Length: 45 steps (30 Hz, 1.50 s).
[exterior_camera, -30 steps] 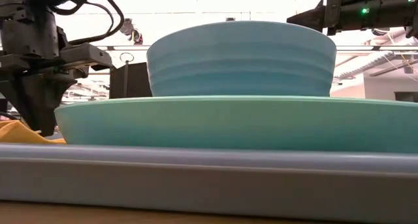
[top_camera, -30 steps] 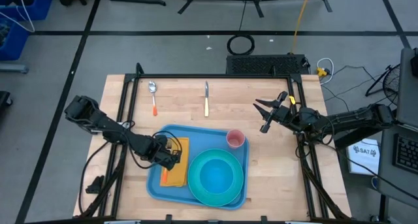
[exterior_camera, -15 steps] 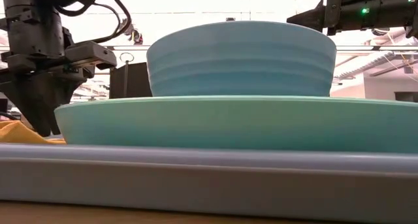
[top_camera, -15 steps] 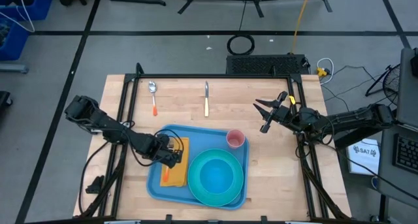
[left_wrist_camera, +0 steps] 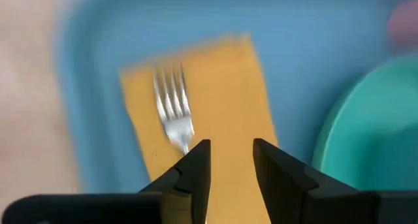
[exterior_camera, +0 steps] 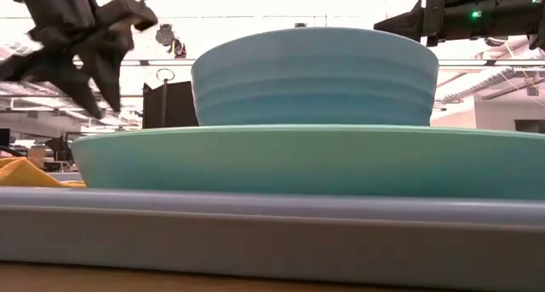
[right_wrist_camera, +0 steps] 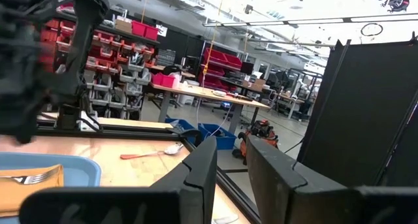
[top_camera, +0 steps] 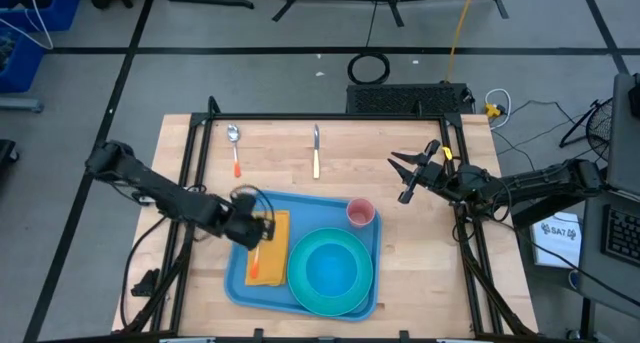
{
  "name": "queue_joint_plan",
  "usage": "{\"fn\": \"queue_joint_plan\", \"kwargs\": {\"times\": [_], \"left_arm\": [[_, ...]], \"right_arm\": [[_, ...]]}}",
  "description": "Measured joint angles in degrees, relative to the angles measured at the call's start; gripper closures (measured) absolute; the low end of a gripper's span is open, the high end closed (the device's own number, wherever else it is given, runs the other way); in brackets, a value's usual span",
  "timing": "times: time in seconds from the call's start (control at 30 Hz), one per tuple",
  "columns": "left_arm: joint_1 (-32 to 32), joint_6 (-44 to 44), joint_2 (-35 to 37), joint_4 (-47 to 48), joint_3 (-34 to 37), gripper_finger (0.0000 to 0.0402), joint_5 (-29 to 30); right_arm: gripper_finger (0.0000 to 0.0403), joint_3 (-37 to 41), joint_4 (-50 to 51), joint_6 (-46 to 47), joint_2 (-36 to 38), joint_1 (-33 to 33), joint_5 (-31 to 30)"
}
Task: Set up tray
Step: Put the orange spoon on the orange napkin to the right of the orange fork
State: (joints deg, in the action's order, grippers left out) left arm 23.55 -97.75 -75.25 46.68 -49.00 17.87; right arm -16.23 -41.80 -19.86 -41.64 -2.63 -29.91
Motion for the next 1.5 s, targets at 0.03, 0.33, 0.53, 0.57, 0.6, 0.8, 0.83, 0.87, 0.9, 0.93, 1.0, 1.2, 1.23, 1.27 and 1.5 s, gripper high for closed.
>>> {"fn": "queue_joint_plan", "kwargs": {"times": [0.03, 0.33, 0.53, 0.57, 0.6, 0.8, 0.83, 0.87, 0.9, 0.93, 1.0, 1.2, 1.23, 1.27, 1.5], "left_arm": [[-0.33, 0.64, 1.87, 2.63, -0.37, 0.0282, 3.19], [-18.47, 5.81, 18.16, 25.23, -0.26, 0.0282, 6.82], [-38.11, 24.61, 21.57, 17.61, -0.26, 0.0282, 3.83], [-41.50, 28.50, 21.00, 14.92, -0.26, 0.0282, 2.07], [-44.61, 32.27, 20.03, 12.17, -0.26, 0.0282, -0.13], [-62.05, 44.53, 9.01, 8.35, -0.26, 0.0282, -10.83], [-64.34, 45.62, 7.01, 8.54, -0.24, 0.0282, -11.93], [-66.31, 46.70, 5.00, 8.51, -0.24, 0.0282, -13.06], [-67.86, 47.65, 3.14, 8.47, -0.24, 0.0282, -14.09], [-69.10, 48.31, 1.45, 8.36, -0.24, 0.0282, -15.03], [-70.55, 49.49, -1.50, 7.69, -0.24, 0.0282, -15.35], [-71.62, 51.58, -8.13, 5.66, -0.24, 0.0282, -14.38], [-72.03, 51.58, -8.86, 5.18, -0.24, 0.0282, -13.60], [-72.45, 51.66, -9.48, 4.42, -0.24, 0.0282, -13.15], [-75.75, 52.85, -11.92, -0.86, -0.24, 0.0282, -12.85]], "right_arm": [[0.0326, 0.00, 0.00, 0.14, 0.02, 0.02, 0.00], [0.0326, 0.00, -0.26, 0.33, 0.02, 0.01, 0.00], [0.0326, 0.00, -0.44, 0.33, 0.02, 0.02, 0.00], [0.0326, 0.00, -0.42, 0.33, 0.02, 0.00, 0.00], [0.0326, 0.00, -0.42, 0.33, 0.02, 0.00, 0.00], [0.0326, -0.01, -0.42, 0.33, 0.01, 0.01, 0.00], [0.0326, 0.00, -0.42, 0.33, 0.02, 0.00, 0.00], [0.0326, -0.01, -0.42, 0.33, 0.02, 0.00, 0.00], [0.0326, 0.00, -0.42, 0.33, 0.02, 0.00, 0.00], [0.0326, 0.00, -0.42, 0.33, 0.02, 0.02, 0.00], [0.0326, 0.00, -0.42, 0.31, 0.02, 0.00, 0.00], [0.0326, 0.00, -0.42, -0.26, 0.02, 0.00, 0.00], [0.0326, 0.00, -0.42, -0.28, 0.02, 0.00, 0.00], [0.0326, 0.00, -0.42, -0.30, 0.02, 0.01, 0.00], [0.0326, 0.00, -0.41, -0.32, 0.02, 0.00, 0.00]]}}
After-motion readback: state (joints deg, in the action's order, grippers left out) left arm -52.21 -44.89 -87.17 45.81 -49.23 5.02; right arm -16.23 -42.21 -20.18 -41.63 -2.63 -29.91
